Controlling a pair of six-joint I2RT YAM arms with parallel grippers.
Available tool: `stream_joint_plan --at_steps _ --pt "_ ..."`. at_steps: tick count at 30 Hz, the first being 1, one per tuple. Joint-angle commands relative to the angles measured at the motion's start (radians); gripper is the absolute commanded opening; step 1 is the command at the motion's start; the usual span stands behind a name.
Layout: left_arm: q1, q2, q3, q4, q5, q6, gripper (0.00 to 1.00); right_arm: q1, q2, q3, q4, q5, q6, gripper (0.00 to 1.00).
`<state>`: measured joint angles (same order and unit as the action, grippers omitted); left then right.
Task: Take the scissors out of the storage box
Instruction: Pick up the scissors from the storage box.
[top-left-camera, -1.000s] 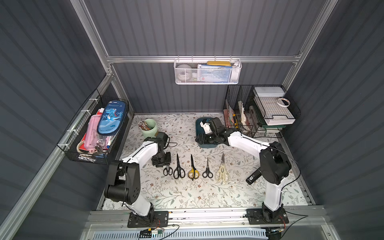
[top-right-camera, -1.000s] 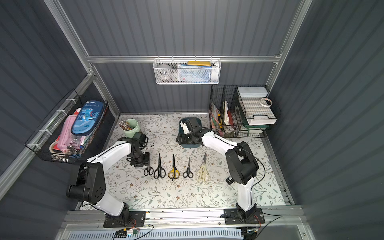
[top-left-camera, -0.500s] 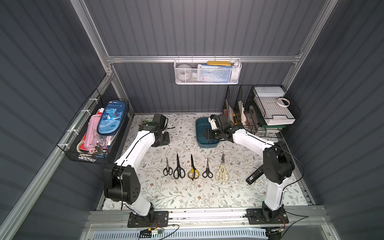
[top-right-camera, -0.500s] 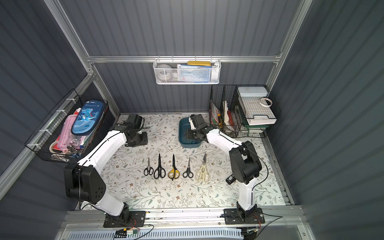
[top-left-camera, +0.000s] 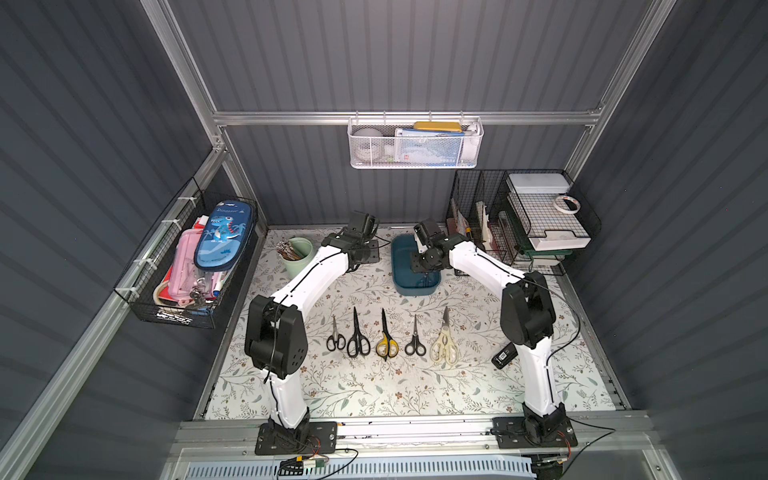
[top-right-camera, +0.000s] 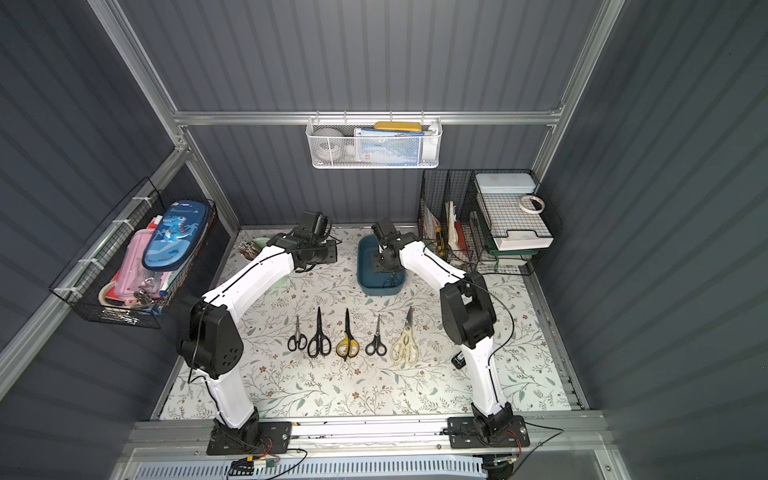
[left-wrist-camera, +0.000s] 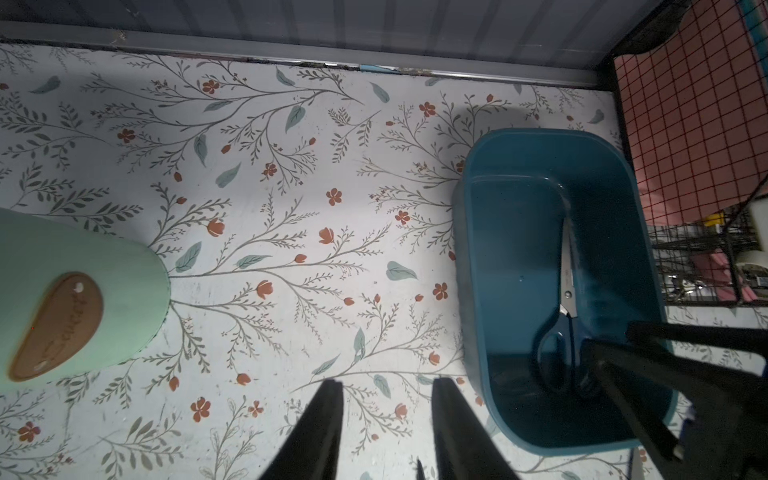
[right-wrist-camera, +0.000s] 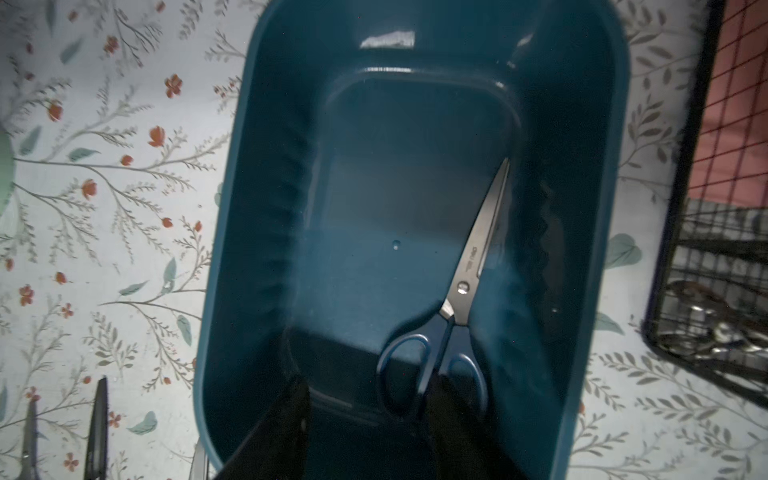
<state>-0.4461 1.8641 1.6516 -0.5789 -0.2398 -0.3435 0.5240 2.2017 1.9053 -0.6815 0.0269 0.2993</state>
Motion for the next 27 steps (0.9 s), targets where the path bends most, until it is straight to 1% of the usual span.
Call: stream_joint_plan --at_steps 1,4,10,14,22,27 --pt "0.01 -0.008 -0.016 0.046 -0.008 0.008 0.41 0.013 0.053 0.071 -0.13 0.06 0.045 0.49" --pt "0.009 -0.01 -0.045 0.065 -0.008 0.011 0.41 0.017 0.1 0.119 -0.179 0.091 0.063 0.49" --pt "0.009 -0.033 -0.083 0.085 -0.008 0.02 0.41 0.014 0.151 0.138 -0.184 0.138 0.092 0.48" --pt "0.009 -0.041 -0.093 0.096 -0.004 0.023 0.41 0.004 0.195 0.182 -0.197 0.113 0.114 0.48" --pt "0.009 -0.031 -0.08 0.104 0.008 0.024 0.41 0.005 0.346 0.355 -0.272 0.048 0.152 0.45" --pt "0.01 -0.029 -0.075 0.104 0.013 0.024 0.41 -0.004 0.403 0.396 -0.268 0.003 0.17 0.45"
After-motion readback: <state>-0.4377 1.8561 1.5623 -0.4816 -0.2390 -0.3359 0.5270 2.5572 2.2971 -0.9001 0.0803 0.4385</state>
